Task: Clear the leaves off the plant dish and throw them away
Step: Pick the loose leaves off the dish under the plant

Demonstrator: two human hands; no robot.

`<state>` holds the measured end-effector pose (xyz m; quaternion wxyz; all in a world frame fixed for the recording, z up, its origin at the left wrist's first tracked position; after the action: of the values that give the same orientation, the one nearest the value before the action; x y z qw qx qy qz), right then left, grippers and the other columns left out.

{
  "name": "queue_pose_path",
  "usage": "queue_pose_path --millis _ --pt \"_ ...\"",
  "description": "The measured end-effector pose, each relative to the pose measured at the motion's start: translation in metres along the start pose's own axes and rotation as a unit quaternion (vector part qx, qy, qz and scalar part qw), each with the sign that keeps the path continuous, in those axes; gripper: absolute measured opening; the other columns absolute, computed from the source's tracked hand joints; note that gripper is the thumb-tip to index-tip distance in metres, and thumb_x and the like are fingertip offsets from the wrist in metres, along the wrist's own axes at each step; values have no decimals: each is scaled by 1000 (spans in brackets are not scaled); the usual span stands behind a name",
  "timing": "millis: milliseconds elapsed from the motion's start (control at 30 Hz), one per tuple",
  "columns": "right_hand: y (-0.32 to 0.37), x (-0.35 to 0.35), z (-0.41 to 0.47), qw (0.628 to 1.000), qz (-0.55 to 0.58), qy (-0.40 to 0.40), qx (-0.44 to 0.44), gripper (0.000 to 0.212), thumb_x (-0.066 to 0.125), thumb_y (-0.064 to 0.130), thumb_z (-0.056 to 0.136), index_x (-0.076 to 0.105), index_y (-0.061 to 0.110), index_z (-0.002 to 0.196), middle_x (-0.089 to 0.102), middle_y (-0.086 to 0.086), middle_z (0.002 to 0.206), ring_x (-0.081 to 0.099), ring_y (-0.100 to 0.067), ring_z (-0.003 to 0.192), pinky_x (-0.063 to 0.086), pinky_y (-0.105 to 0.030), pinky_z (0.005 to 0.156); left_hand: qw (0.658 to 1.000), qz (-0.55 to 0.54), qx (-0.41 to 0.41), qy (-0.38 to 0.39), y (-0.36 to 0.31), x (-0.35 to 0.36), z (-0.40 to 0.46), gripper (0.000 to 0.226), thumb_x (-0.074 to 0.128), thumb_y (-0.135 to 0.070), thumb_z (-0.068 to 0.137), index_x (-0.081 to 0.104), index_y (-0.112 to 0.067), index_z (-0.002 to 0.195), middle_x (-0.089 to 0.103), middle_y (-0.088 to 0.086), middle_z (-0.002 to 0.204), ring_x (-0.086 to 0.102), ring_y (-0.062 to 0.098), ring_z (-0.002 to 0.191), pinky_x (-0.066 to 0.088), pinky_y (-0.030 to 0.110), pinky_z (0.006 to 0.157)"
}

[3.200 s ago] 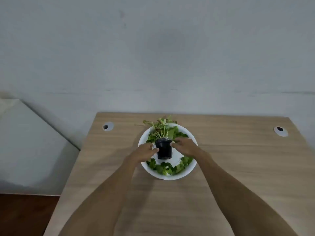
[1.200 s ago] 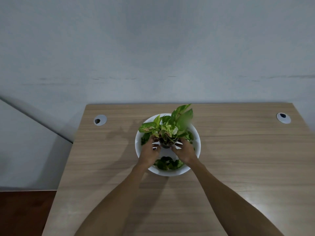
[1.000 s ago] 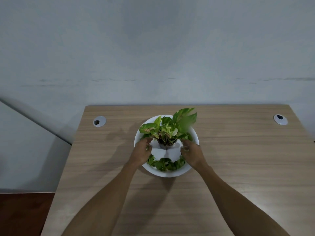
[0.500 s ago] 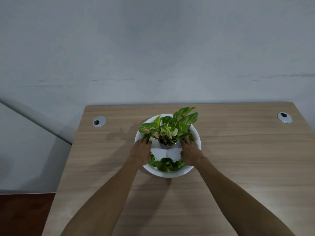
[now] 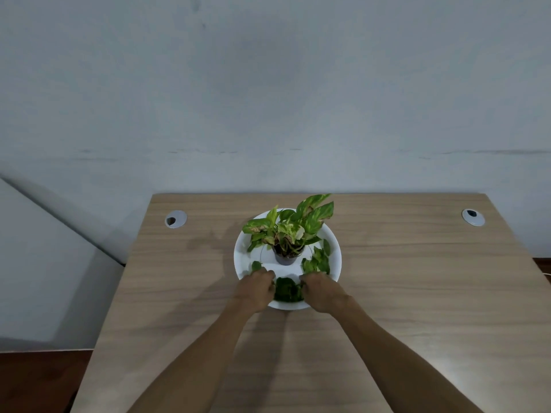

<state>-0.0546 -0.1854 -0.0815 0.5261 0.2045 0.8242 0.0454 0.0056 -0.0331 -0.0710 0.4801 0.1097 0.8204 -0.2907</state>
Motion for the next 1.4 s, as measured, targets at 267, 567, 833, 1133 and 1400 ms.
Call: queue_pose_path --millis 267,567,833,1133,1400 --pt "-19 -6 36 998 -46 -35 -6 56 47 29 88 35 5 138 27 -20 150 18 -37 142 20 -47 117 999 45 -16 3 22 -3 12 65 43 -39 95 22 -13 151 19 9 160 22 28 146 36 42 110" --pt "-5 8 5 998 -49 -3 -27 36 34 18 96 52 -2 120 45 -25 133 35 -43 128 34 -52 104 999 44 -1 -11 2 16 -8 51 46 -39 93 44 -11 135 48 9 139 48 30 125 38 40 105" --pt "9 -18 -11 993 23 -114 -38 29 38 13 91 62 4 103 64 -17 100 63 -32 90 49 -39 72 999 -4 20 -27 0 6 -14 45 45 -34 94 48 -15 134 53 4 131 52 26 119 47 40 94" --pt "-36 -30 56 988 -133 -75 -23 47 44 21 89 40 7 134 43 -15 139 36 -33 132 26 -41 113 998 69 1 -6 21 7 11 57 42 -41 96 35 -14 145 46 8 142 43 28 131 39 40 106" --pt "-23 -3 26 968 -237 -20 -84 38 43 14 90 50 -2 124 49 -19 129 49 -32 114 40 -43 98 997 69 7 15 12 11 2 47 39 -35 97 44 -9 136 51 11 130 49 29 121 39 40 106"
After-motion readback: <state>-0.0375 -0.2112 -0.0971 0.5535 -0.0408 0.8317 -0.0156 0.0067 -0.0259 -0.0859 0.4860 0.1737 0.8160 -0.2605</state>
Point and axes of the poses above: each hand's wrist, its own z-axis towards the middle knuckle, its own x-axis out of the palm, y = z × x, the point moved 6 cm from there along z, towards the middle knuckle
